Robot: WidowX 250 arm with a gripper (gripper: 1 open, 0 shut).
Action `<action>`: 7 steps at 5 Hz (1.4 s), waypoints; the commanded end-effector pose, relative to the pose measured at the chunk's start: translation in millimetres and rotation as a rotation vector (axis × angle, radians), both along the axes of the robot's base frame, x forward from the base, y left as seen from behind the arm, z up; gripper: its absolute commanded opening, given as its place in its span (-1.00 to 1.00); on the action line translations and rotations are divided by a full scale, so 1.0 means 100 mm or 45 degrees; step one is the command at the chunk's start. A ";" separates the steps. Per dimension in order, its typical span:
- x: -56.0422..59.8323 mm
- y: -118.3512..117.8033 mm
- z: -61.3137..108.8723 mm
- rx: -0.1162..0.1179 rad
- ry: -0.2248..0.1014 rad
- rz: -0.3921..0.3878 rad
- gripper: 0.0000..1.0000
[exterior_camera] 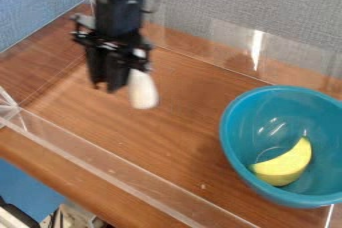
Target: Remove the mushroom from the blue bowl and put it on the table
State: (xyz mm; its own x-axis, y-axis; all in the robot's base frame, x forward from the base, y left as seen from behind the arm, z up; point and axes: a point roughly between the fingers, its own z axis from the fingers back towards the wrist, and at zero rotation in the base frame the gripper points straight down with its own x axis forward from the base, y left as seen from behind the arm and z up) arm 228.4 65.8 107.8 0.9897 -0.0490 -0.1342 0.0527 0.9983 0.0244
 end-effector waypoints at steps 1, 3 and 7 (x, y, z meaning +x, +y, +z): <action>0.16 -0.11 -0.02 -0.013 -0.037 -0.053 -1.00; 0.26 -0.26 -0.28 -0.054 -0.023 -0.103 -1.00; 0.43 -0.27 -0.13 -0.045 -0.089 0.002 -1.00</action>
